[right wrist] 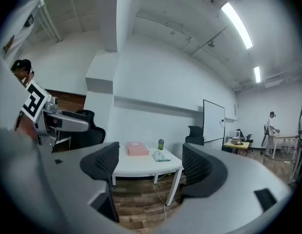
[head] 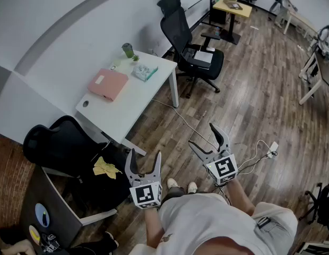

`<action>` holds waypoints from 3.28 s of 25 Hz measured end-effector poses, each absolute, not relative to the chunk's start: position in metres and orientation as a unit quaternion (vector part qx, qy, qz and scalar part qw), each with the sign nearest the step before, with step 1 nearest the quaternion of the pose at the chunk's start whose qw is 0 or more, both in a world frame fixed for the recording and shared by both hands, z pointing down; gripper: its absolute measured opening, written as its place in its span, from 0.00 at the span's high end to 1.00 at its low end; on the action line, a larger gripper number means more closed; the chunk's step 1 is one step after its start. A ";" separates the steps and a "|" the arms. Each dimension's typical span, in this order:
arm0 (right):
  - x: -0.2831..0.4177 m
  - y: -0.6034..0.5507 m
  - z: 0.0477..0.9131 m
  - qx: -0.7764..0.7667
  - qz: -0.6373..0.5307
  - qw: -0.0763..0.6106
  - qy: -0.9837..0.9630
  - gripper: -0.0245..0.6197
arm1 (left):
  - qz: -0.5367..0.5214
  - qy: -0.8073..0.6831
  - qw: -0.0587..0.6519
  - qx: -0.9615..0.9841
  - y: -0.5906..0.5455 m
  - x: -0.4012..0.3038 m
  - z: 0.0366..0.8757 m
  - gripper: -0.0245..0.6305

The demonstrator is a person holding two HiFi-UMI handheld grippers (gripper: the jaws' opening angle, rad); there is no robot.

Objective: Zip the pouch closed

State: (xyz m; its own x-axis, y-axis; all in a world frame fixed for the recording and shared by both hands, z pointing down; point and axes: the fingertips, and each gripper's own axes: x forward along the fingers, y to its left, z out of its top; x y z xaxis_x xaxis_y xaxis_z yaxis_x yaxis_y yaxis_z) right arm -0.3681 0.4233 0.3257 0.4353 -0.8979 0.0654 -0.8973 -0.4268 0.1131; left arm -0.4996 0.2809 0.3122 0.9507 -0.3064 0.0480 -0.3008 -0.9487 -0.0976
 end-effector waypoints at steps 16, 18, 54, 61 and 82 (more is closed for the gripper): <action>-0.339 0.406 0.330 0.835 -0.001 0.067 -0.546 0.35 | -0.030 0.153 0.070 -0.985 0.274 -0.456 0.313 0.39; -0.331 0.401 0.331 0.835 0.000 0.068 -0.547 0.35 | -0.031 0.152 0.070 -0.985 0.268 -0.448 0.314 0.39; -0.190 0.243 0.342 0.861 0.023 0.100 -0.499 0.36 | -0.028 0.103 0.063 -0.992 0.092 -0.293 0.321 0.40; -0.151 0.228 0.348 0.862 0.024 0.097 -0.497 0.36 | -0.031 0.105 0.063 -0.992 0.075 -0.258 0.327 0.40; 0.006 0.176 0.347 0.832 0.024 0.088 -0.547 0.37 | -0.045 0.156 0.070 -0.984 0.038 -0.114 0.326 0.41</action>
State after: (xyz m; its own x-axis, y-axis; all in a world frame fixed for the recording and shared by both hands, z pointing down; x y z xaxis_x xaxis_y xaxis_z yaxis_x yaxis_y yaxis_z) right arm 0.0057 0.1755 0.3467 0.3998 -0.9066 0.1350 -0.9148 -0.3856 0.1201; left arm -0.1138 0.0381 0.3262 0.9471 -0.3138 0.0673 -0.3010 -0.9413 -0.1525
